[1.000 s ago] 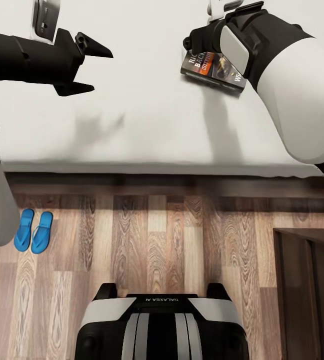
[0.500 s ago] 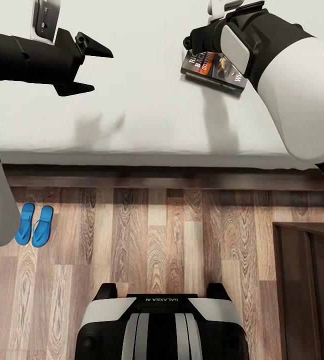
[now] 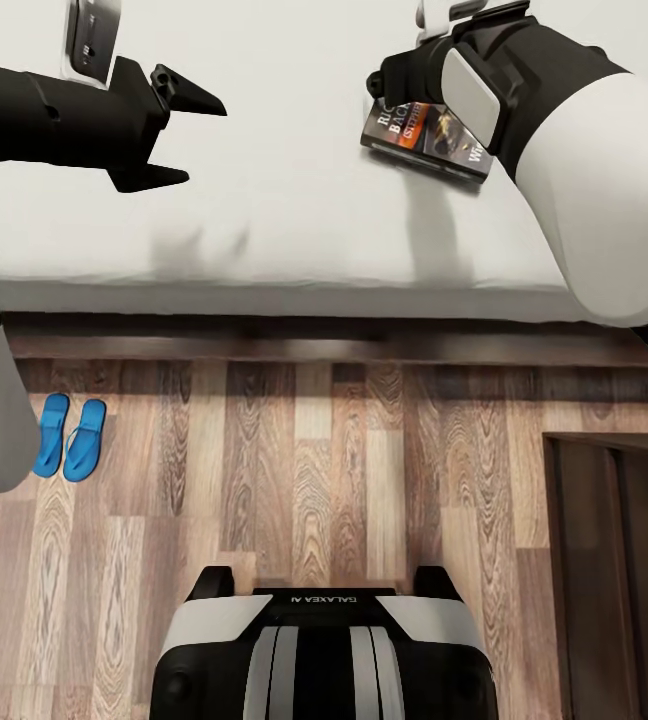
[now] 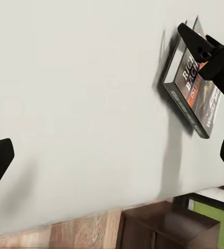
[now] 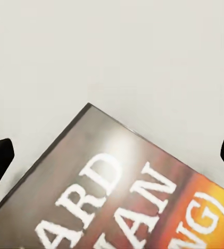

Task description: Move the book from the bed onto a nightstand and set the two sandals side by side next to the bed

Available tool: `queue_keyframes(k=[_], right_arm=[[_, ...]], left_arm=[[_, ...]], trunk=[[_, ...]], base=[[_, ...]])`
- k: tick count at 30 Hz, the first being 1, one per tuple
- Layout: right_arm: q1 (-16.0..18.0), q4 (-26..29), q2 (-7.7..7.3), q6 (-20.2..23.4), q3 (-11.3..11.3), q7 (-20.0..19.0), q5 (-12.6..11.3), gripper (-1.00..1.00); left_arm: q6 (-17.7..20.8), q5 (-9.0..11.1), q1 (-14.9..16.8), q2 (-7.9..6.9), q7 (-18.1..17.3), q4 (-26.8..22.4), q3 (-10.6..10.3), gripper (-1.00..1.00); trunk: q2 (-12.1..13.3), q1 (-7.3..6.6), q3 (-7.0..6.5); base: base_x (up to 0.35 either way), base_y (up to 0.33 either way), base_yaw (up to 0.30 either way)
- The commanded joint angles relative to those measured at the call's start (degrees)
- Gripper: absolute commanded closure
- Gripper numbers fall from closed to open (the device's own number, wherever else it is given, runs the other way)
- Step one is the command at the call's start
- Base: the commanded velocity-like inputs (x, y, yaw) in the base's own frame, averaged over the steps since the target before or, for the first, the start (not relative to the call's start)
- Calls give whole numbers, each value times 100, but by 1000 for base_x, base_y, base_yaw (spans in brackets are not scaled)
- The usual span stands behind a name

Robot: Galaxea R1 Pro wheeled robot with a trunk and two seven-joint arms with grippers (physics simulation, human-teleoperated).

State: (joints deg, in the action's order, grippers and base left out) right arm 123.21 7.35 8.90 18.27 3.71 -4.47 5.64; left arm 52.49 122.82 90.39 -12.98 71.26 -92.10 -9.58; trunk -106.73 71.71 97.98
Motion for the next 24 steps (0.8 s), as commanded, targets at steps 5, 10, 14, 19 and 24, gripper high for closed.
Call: queue_keyframes(k=[5,10,14,19,24], right_arm=[[-3,12,2,36,34,-28,60,-100],[0,12,1,36,34,-28,60,-100],[1,12,3,36,34,-28,60,-100],[1,12,6,36,33,-28,60,-100],[1,18,1,36,33,-28,60,-100]], left_arm=[[25,49,5,-2,56,-5,21,-100],[25,49,5,-2,55,-5,31,-100],[25,49,5,-2,55,-5,33,-100],[25,49,5,-2,55,-8,35,-100],[25,49,10,-2,55,-4,35,-100]], trunk=[[-1,-2,2],[-1,-2,2],[-1,-2,2],[-1,-2,2],[-1,-2,2]], base=[[-99,-10,0],[-22,-2,0],[-9,-1,0],[-6,0,0],[-105,0,0]])
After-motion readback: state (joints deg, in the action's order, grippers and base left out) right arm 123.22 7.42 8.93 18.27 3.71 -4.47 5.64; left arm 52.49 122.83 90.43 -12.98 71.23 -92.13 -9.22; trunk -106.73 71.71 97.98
